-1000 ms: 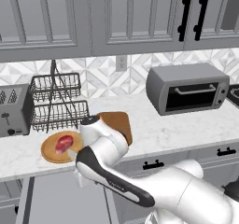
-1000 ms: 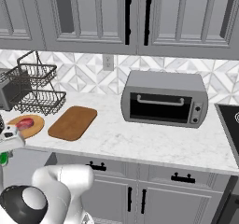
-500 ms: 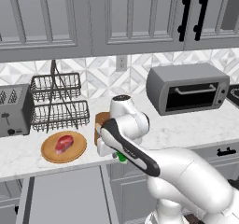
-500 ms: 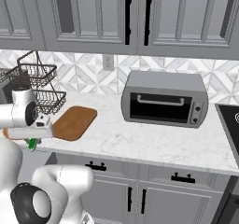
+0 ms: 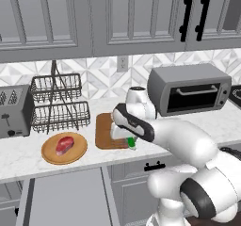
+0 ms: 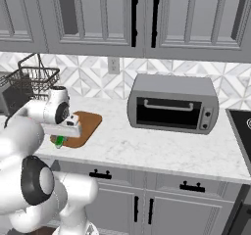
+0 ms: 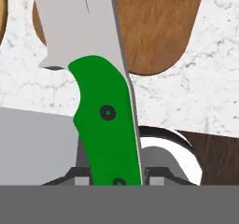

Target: Pick up the knife from the drawer and place it on the cutting board. Then place the meat from the plate to the cutting board.

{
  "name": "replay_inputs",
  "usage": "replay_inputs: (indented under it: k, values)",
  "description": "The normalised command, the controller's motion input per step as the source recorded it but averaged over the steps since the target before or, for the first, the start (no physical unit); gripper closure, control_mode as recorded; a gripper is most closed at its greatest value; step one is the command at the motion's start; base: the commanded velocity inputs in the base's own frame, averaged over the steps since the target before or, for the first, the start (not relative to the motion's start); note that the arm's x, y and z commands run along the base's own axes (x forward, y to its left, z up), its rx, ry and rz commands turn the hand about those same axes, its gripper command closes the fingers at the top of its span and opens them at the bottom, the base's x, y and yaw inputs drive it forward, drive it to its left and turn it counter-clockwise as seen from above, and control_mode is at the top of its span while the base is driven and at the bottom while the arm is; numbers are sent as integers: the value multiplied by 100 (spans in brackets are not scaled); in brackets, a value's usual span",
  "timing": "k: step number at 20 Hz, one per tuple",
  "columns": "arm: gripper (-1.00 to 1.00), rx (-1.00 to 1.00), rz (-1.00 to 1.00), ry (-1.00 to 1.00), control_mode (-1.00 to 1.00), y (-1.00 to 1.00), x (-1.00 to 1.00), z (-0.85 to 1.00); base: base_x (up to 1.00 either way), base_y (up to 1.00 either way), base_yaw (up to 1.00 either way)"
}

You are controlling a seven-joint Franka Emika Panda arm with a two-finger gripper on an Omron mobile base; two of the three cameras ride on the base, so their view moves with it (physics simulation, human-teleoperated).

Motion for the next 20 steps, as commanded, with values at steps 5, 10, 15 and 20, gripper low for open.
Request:
replay_inputs:
  k: [5, 10, 15, 20]
  values:
    - [100, 0, 0, 10, -100, 0, 94, 0, 0, 0, 0]
    - [100, 0, 0, 0, -100, 0, 68, -1, 0, 0, 0]
    - [100, 0, 0, 0, -100, -1, 52, -18, 0, 0, 0]
    - [100, 0, 0, 0, -100, 0, 1, -32, 0, 0, 0]
